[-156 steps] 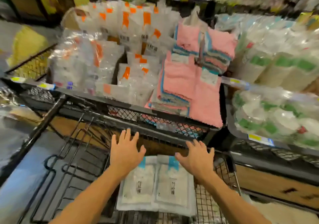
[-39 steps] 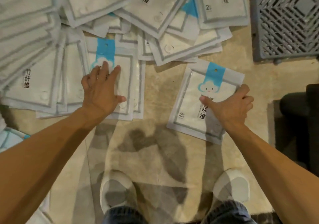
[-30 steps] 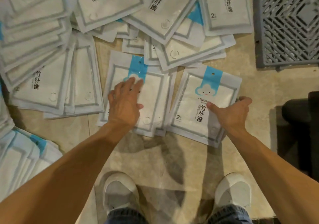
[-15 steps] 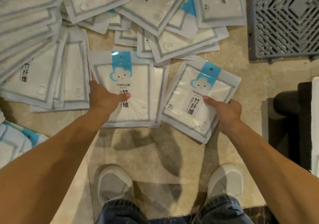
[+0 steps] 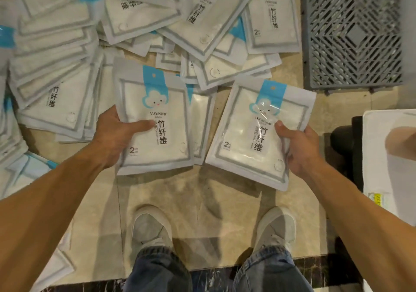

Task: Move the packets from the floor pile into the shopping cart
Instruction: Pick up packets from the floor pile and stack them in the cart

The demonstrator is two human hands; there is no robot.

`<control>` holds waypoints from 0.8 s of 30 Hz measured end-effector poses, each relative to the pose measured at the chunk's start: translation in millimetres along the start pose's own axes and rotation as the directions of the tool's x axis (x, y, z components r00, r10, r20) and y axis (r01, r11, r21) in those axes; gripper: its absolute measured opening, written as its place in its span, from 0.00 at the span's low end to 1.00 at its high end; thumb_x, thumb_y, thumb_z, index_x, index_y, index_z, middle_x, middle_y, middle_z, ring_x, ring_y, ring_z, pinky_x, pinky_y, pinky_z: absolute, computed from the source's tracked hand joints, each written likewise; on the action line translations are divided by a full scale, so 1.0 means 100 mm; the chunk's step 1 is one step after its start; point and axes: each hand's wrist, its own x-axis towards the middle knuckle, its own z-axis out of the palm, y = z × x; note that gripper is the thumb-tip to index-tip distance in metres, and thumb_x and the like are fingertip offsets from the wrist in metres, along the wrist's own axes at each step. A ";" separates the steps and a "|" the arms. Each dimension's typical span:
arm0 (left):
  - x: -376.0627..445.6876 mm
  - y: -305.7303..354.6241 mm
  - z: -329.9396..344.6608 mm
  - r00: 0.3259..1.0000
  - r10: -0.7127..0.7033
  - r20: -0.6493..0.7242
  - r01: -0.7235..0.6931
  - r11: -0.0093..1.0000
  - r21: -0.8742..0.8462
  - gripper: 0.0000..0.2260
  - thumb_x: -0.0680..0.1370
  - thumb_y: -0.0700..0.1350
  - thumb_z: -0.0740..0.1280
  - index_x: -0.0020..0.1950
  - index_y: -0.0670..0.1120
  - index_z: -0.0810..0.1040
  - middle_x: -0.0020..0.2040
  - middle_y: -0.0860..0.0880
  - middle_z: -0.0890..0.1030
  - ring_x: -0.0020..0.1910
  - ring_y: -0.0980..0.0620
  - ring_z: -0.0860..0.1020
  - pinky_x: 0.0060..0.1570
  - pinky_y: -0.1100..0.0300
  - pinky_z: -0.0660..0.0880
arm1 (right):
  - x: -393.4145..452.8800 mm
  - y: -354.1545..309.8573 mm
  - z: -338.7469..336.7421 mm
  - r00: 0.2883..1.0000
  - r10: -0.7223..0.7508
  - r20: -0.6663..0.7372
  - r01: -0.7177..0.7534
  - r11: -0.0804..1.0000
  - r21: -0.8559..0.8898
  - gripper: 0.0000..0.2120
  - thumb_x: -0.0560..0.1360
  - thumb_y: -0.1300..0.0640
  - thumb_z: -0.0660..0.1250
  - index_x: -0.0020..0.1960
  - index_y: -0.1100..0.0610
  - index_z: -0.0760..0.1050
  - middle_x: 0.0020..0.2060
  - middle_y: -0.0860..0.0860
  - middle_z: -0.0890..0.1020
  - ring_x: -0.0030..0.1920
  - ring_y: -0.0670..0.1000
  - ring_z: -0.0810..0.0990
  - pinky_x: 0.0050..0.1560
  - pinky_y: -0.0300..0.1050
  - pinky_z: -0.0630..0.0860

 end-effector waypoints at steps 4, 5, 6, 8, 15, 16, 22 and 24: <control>-0.31 0.38 -0.19 0.999 0.008 0.052 -0.002 0.992 -0.122 0.27 0.64 0.35 0.79 0.63 0.40 0.81 0.50 0.47 0.87 0.49 0.48 0.86 0.41 0.56 0.84 | -0.34 -0.45 0.08 0.995 0.007 0.103 -0.004 1.000 -0.024 0.17 0.75 0.67 0.74 0.63 0.59 0.80 0.55 0.55 0.87 0.54 0.57 0.87 0.50 0.59 0.85; -0.40 0.52 -0.27 0.999 0.007 0.049 0.001 0.987 -0.159 0.27 0.63 0.35 0.79 0.63 0.40 0.81 0.50 0.46 0.87 0.49 0.47 0.86 0.42 0.55 0.84 | -0.48 -0.61 0.14 0.990 0.011 0.139 -0.006 0.999 -0.043 0.16 0.75 0.67 0.73 0.63 0.59 0.80 0.55 0.56 0.87 0.54 0.57 0.87 0.50 0.59 0.85; -0.50 0.67 -0.36 0.999 0.000 0.047 0.009 0.981 -0.194 0.27 0.63 0.36 0.78 0.62 0.39 0.81 0.51 0.45 0.87 0.49 0.46 0.86 0.43 0.54 0.84 | -0.63 -0.79 0.21 0.985 0.014 0.175 -0.004 0.998 -0.057 0.15 0.76 0.67 0.72 0.62 0.60 0.80 0.55 0.56 0.87 0.53 0.57 0.87 0.48 0.58 0.86; -0.71 1.02 -0.58 0.998 -0.004 0.061 0.020 0.967 -0.253 0.27 0.63 0.36 0.77 0.63 0.39 0.81 0.52 0.42 0.87 0.51 0.43 0.86 0.44 0.51 0.84 | -0.94 -1.19 0.39 0.971 0.000 0.237 0.016 0.997 -0.069 0.14 0.76 0.68 0.71 0.61 0.60 0.80 0.53 0.57 0.88 0.52 0.57 0.88 0.44 0.55 0.86; -1.65 2.65 -1.77 0.995 0.095 -0.006 -0.090 0.928 -0.362 0.26 0.63 0.37 0.77 0.61 0.40 0.82 0.55 0.41 0.86 0.54 0.40 0.85 0.54 0.43 0.82 | -2.42 -2.94 1.30 0.895 -0.097 0.436 0.167 0.978 -0.125 0.14 0.77 0.68 0.70 0.63 0.65 0.79 0.55 0.61 0.86 0.55 0.60 0.87 0.50 0.59 0.85; -1.85 2.93 -1.97 0.993 0.113 -0.029 -0.115 0.918 -0.379 0.25 0.64 0.36 0.77 0.61 0.41 0.82 0.54 0.41 0.86 0.53 0.40 0.85 0.52 0.43 0.83 | -2.72 -3.21 1.44 0.882 -0.110 0.458 0.193 0.971 -0.138 0.14 0.77 0.68 0.70 0.62 0.65 0.80 0.54 0.61 0.86 0.54 0.61 0.87 0.51 0.60 0.85; -3.27 4.40 -3.38 0.968 0.221 -0.122 -0.253 0.834 -0.490 0.24 0.67 0.34 0.74 0.63 0.41 0.80 0.56 0.42 0.86 0.54 0.39 0.85 0.56 0.41 0.80 | -4.75 -4.58 2.17 0.801 -0.138 0.583 0.304 0.932 -0.198 0.12 0.76 0.66 0.72 0.59 0.67 0.81 0.50 0.61 0.87 0.43 0.56 0.89 0.37 0.47 0.85; -3.81 4.73 -3.86 0.955 0.257 -0.146 -0.295 0.810 -0.507 0.21 0.71 0.33 0.73 0.64 0.42 0.80 0.56 0.42 0.86 0.54 0.39 0.85 0.52 0.42 0.82 | -5.49 -4.92 2.35 0.752 -0.143 0.643 0.345 0.917 -0.201 0.11 0.77 0.66 0.72 0.58 0.66 0.81 0.50 0.61 0.88 0.41 0.55 0.89 0.35 0.45 0.84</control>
